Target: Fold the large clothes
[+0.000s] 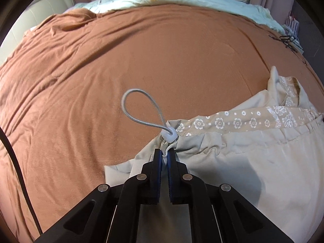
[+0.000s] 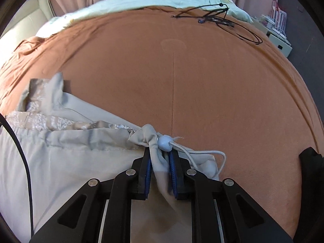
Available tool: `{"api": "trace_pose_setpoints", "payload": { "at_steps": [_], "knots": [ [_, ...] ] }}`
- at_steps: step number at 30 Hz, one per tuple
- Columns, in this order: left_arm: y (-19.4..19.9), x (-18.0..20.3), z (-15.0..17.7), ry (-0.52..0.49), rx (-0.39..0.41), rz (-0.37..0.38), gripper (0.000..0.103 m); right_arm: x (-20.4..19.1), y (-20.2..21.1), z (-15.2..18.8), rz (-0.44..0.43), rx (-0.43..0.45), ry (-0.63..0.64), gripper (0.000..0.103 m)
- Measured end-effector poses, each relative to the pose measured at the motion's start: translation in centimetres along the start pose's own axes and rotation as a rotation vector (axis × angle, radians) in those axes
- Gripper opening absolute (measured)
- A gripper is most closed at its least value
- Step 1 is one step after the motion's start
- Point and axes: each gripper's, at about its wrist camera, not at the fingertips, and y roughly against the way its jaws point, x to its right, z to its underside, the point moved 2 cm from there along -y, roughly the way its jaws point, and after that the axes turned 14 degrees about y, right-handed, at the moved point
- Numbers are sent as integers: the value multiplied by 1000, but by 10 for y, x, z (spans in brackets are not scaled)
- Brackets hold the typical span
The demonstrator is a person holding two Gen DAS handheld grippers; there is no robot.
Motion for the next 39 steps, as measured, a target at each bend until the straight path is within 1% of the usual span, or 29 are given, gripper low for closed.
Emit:
{"api": "trace_pose_setpoints", "payload": {
  "at_steps": [2, 4, 5, 6, 7, 8, 9, 10, 14, 17, 23, 27, 29, 30, 34, 35, 37, 39],
  "knots": [
    [7, -1, -1, 27, -1, 15, 8, -2, 10, -2, 17, 6, 4, 13],
    [19, -5, -2, 46, 5, 41, 13, -6, 25, -2, 28, 14, 10, 16],
    [28, -7, 0, 51, 12, 51, 19, -9, 32, -7, 29, 16, 14, 17],
    [34, -8, 1, 54, 18, 55, 30, -9, 39, -6, 25, 20, 12, 20],
    [42, -11, 3, 61, 24, 61, 38, -10, 47, -3, 23, 27, 5, 33],
    [47, -13, 3, 67, 30, 68, 55, -10, 56, 0, 23, 38, -2, 55],
    [57, -16, 6, 75, 44, 78, 65, -11, 67, 3, 20, 58, -8, 65],
    [65, -19, 8, 80, 58, 83, 67, -15, 76, 5, 17, 73, -12, 74],
    [95, -31, 24, 107, 76, 106, 67, -31, 110, 23, -17, 104, -24, 74],
    [112, -42, 42, 126, 76, 127, 67, -52, 132, 36, -17, 126, -9, 73],
    [132, -62, 82, 153, 62, 146, 67, -98, 160, 60, -85, 156, 28, 73],
    [139, -79, 112, 178, 50, 157, 67, -124, 170, 75, -128, 169, 48, 73],
    [141, -89, 126, 201, 42, 162, 67, -138, 171, 81, -158, 169, 51, 67],
    [142, -94, 133, 213, 38, 168, 67, -144, 171, 84, -174, 168, 52, 66],
    [142, -113, 160, 285, 12, 207, 67, -163, 170, 96, -210, 160, 66, 56],
    [141, -117, 166, 300, 2, 216, 67, -171, 167, 97, -223, 154, 67, 52],
    [139, -125, 177, 322, -13, 230, 67, -179, 165, 102, -246, 149, 71, 48],
    [137, -132, 186, 343, -24, 243, 67, -189, 163, 106, -258, 144, 75, 47]
  ]
}}
